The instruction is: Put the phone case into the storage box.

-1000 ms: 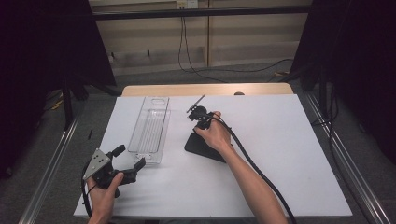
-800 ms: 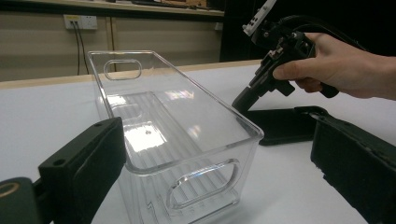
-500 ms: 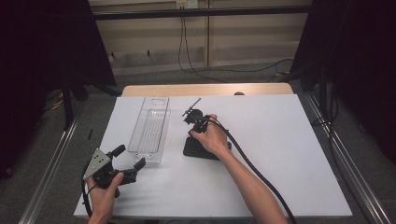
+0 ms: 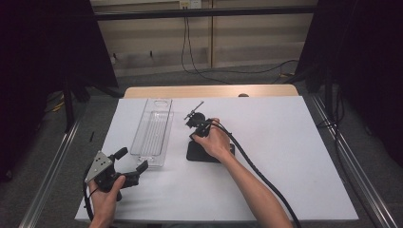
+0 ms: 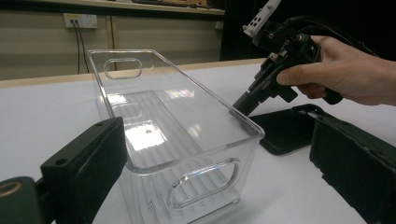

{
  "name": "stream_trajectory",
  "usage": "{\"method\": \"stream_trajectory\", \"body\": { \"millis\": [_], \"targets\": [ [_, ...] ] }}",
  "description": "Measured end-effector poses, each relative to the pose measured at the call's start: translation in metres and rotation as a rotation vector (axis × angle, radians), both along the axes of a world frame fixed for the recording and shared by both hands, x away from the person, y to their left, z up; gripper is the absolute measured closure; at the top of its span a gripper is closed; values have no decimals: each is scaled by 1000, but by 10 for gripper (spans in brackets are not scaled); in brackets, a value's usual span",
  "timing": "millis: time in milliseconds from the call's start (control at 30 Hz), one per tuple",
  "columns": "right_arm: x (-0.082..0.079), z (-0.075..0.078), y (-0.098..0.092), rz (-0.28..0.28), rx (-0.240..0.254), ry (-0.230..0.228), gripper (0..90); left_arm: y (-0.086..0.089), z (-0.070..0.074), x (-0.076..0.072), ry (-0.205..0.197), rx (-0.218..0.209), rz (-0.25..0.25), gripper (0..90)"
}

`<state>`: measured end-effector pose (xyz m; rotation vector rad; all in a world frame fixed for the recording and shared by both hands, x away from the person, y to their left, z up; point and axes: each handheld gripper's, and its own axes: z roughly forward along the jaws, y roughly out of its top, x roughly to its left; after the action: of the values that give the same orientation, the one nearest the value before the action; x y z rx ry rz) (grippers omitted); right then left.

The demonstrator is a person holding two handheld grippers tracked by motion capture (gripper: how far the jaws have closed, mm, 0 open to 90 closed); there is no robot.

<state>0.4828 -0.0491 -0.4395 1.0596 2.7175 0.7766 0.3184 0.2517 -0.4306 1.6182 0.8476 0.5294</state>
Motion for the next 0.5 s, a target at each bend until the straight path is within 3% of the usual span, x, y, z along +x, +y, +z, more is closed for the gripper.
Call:
{"method": "stream_trajectory", "body": {
  "millis": [200,300,500],
  "targets": [
    [-4,0,-2,-1,28,19,900,-1,0,3,27,7,3,44],
    [-7,0,-1,14,17,7,900,-1,0,3,20,11,6,44],
    [-14,0,0,41,7,4,900,-1,0,2,1,-20,7,67]
  ]
}}
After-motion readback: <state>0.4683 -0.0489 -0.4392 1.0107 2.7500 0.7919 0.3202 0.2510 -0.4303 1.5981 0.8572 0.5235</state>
